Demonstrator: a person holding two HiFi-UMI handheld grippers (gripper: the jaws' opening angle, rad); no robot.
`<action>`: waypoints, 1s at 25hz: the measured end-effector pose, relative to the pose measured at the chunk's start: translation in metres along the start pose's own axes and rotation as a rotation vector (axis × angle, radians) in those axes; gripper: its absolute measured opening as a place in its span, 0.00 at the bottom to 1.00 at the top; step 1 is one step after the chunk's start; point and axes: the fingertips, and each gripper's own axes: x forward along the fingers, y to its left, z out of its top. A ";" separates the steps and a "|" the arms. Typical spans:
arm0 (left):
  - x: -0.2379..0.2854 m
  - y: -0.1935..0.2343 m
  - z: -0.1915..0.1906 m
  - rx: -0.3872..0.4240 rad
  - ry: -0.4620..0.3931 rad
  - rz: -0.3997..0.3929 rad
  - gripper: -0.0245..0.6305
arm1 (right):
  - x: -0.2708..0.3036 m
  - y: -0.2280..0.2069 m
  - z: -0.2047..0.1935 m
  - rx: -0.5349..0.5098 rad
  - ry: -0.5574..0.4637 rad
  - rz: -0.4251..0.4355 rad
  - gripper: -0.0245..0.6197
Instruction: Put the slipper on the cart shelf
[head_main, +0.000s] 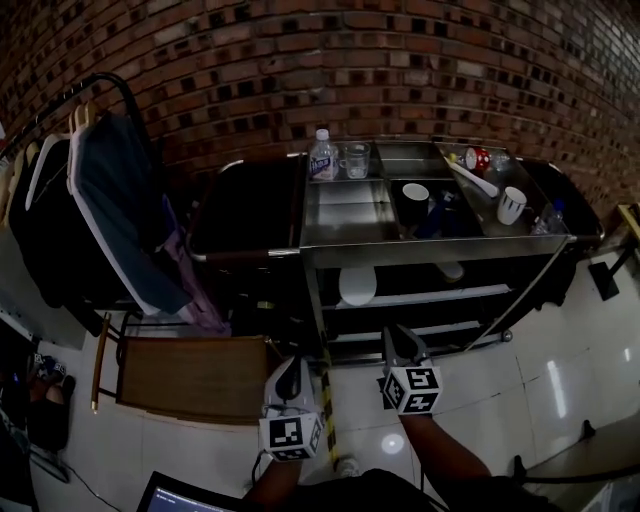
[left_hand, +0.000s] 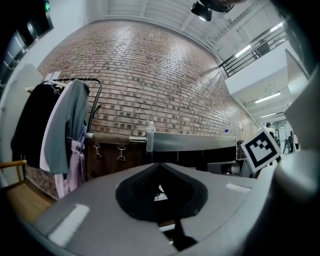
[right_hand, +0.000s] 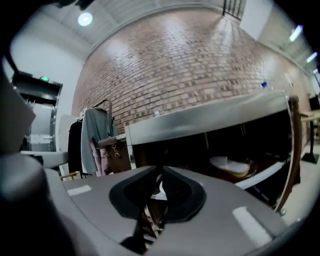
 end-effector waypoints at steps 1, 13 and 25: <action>0.002 -0.002 -0.002 -0.005 0.006 -0.006 0.06 | -0.007 0.004 0.003 -0.052 -0.015 -0.009 0.09; 0.004 -0.034 -0.018 -0.019 0.010 -0.083 0.06 | -0.069 0.041 0.010 -0.248 -0.127 -0.004 0.04; -0.004 -0.025 0.000 0.006 -0.052 -0.028 0.06 | -0.068 0.058 0.016 -0.355 -0.157 0.014 0.04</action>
